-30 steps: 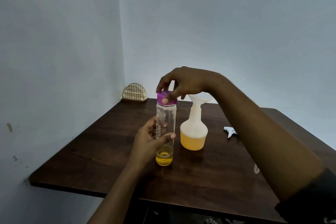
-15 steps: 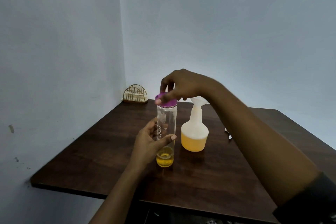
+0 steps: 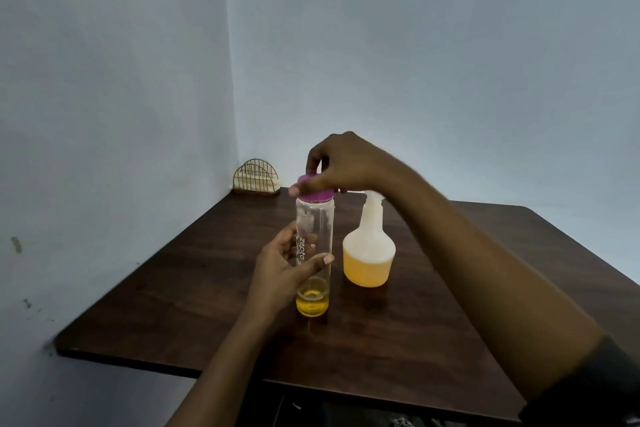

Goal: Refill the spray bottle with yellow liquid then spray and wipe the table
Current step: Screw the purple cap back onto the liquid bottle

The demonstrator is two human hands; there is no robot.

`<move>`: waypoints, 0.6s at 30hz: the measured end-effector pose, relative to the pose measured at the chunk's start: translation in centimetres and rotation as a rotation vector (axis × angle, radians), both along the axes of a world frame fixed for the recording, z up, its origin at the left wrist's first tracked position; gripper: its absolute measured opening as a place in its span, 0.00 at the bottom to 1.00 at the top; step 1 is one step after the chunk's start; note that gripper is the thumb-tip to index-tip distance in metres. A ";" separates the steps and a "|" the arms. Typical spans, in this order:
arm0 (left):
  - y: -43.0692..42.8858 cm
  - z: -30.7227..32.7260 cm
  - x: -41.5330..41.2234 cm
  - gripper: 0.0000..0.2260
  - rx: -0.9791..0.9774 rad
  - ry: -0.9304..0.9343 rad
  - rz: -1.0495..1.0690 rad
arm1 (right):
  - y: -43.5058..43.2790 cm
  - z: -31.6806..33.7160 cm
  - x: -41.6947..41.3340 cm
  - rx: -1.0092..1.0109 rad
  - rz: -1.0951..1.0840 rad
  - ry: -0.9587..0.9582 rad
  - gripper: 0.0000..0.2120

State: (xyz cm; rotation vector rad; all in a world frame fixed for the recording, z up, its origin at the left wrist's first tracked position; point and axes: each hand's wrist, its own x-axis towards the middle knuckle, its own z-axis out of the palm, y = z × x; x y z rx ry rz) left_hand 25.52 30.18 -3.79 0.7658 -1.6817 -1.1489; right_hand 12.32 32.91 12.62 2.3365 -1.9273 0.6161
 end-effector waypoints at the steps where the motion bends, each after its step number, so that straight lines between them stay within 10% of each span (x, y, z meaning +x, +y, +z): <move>1: 0.2 0.0 0.0 0.26 -0.002 0.005 -0.002 | -0.2 -0.6 0.7 -0.112 -0.123 0.131 0.26; 4: 0.2 0.2 0.2 0.27 0.011 0.001 -0.017 | -0.3 -1.7 1.7 -0.293 -0.254 0.347 0.32; 10: -0.5 0.1 0.4 0.28 0.027 -0.015 -0.045 | 1.6 0.4 -1.8 0.328 0.178 -0.161 0.24; 18: -0.1 0.1 0.3 0.28 0.023 -0.006 -0.038 | 0.4 -1.5 -0.2 -0.062 -0.073 -0.020 0.24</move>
